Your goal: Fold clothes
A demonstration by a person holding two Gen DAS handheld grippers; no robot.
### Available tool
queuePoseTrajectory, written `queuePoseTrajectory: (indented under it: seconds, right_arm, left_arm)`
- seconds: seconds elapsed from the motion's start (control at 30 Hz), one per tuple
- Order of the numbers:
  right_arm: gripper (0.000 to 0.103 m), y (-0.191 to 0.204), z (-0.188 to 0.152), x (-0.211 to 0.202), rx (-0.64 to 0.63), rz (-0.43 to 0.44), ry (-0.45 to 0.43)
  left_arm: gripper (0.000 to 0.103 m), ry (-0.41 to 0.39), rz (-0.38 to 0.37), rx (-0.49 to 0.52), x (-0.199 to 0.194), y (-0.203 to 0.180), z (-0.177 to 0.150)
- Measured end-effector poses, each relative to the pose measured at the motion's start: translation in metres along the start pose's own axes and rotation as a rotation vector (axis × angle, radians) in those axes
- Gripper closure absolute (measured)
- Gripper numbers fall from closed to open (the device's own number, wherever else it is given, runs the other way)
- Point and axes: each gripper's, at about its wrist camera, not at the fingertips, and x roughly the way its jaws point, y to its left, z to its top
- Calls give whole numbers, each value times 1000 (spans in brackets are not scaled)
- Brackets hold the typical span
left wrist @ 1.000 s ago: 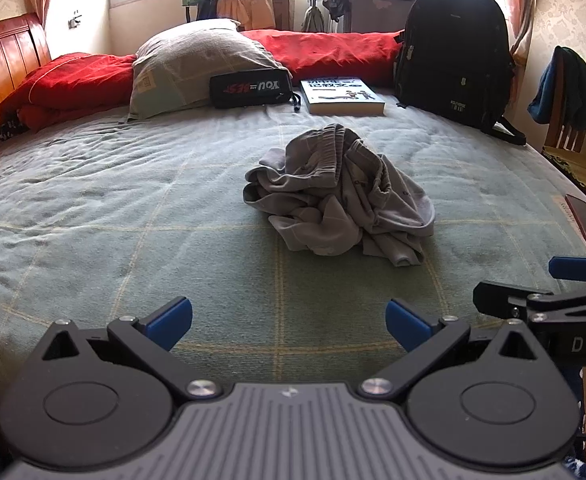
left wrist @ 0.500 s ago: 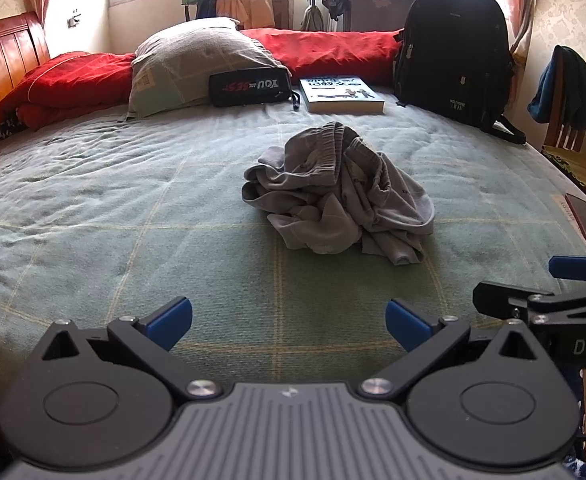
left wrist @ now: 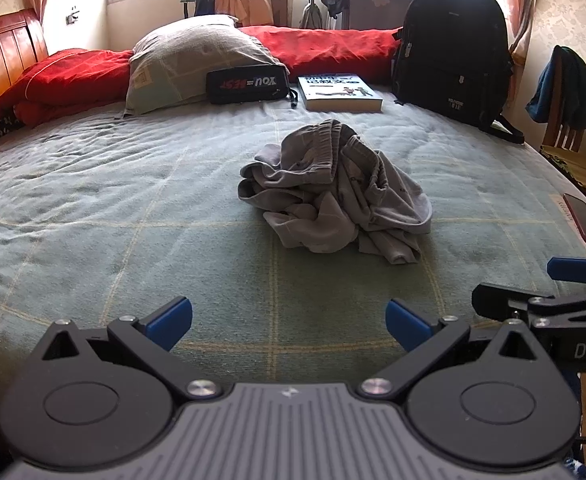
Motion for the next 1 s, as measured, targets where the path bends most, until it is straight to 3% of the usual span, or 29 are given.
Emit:
queuePoseTrajectory:
  seconds: [1.0]
  right_arm:
    - [0, -2, 3, 15, -36, 28, 33]
  left_arm:
    - [1, -5, -3, 6, 15, -3, 4]
